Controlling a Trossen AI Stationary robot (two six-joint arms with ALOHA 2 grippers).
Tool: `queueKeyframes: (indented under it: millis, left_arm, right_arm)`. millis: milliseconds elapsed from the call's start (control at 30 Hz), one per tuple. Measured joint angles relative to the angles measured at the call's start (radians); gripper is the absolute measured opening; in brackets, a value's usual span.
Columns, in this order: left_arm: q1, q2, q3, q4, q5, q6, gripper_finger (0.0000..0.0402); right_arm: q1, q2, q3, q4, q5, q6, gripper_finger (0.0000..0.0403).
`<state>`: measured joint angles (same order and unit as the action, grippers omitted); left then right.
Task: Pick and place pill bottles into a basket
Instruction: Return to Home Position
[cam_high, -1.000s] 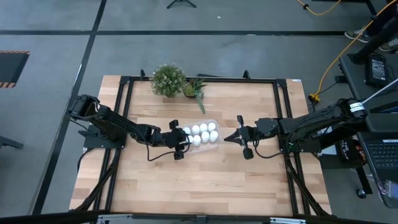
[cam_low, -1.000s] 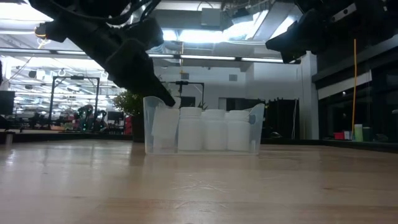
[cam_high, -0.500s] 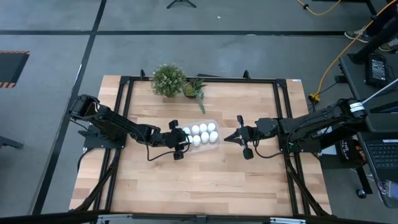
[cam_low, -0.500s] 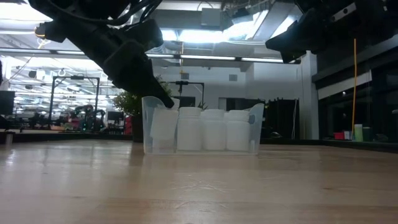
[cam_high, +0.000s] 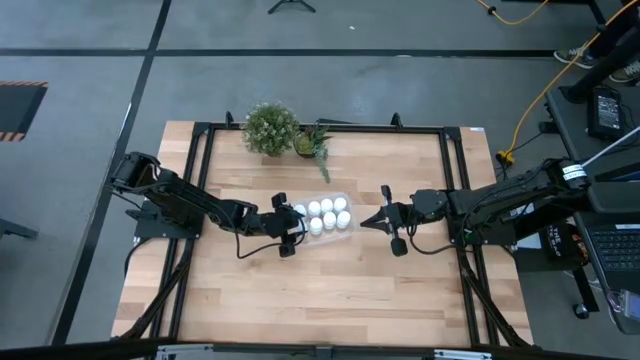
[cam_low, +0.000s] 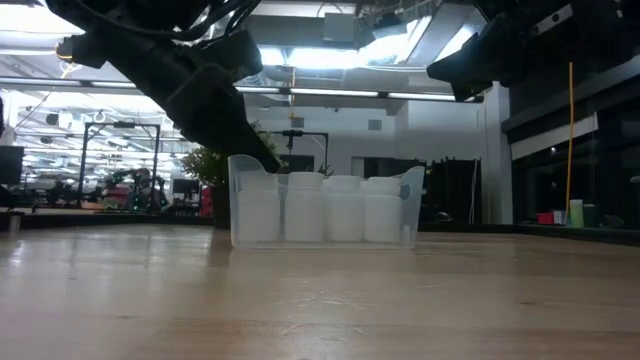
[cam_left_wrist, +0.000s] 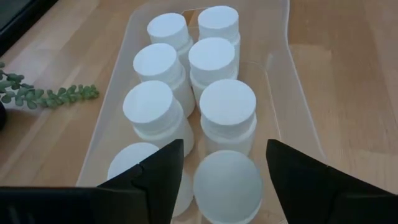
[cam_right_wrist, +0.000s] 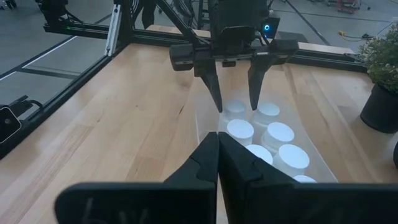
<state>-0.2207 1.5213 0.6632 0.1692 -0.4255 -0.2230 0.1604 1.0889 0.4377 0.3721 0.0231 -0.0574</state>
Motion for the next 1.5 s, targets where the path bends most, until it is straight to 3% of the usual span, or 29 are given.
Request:
queueKeyframes:
  millis: [467,767,900,1200,1500]
  left_arm:
    - [0.0,-0.03,0.036,0.053,0.034,0.071,0.0218]
    - [0.0,-0.201,0.084,-0.094,0.093,0.142,0.021]
    - [-0.002,-0.295,0.081,-0.192,0.085,0.148,0.0169]
    - [-0.002,-0.415,0.08,-0.378,0.077,0.158,0.0018]
    - [-0.002,-0.428,0.08,-0.392,0.061,0.211,0.0002]
  right_arm:
    - [0.0,0.0,0.0,0.003,-0.001,-0.005,0.001]
    - [0.0,0.0,0.0,0.005,-0.001,-0.028,0.001]
    - [0.0,-0.027,0.0,-0.018,0.0,-0.051,0.001]
    - [-0.015,-0.171,0.001,-0.177,0.0,-0.03,0.001]
    - [-0.052,-0.332,-0.004,-0.361,0.0,-0.018,0.001]
